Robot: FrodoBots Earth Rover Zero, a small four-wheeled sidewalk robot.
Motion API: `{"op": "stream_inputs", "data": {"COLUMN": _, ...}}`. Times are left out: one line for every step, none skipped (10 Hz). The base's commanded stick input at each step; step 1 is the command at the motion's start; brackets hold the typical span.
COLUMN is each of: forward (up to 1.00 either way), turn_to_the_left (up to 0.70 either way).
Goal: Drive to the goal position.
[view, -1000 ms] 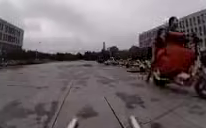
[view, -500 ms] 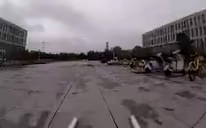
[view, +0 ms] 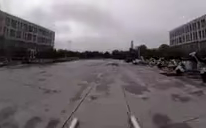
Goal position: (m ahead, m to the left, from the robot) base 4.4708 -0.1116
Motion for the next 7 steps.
{"op": "stream_inputs", "data": {"forward": 0.70, "turn_to_the_left": 0.00}}
{"op": "stream_inputs", "data": {"forward": 0.70, "turn_to_the_left": 0.00}}
{"op": "stream_inputs", "data": {"forward": 0.70, "turn_to_the_left": 0.00}}
{"op": "stream_inputs", "data": {"forward": 0.70, "turn_to_the_left": 0.00}}
{"op": "stream_inputs", "data": {"forward": 0.70, "turn_to_the_left": 0.00}}
{"op": "stream_inputs", "data": {"forward": 0.70, "turn_to_the_left": 0.00}}
{"op": "stream_inputs", "data": {"forward": 0.70, "turn_to_the_left": 0.00}}
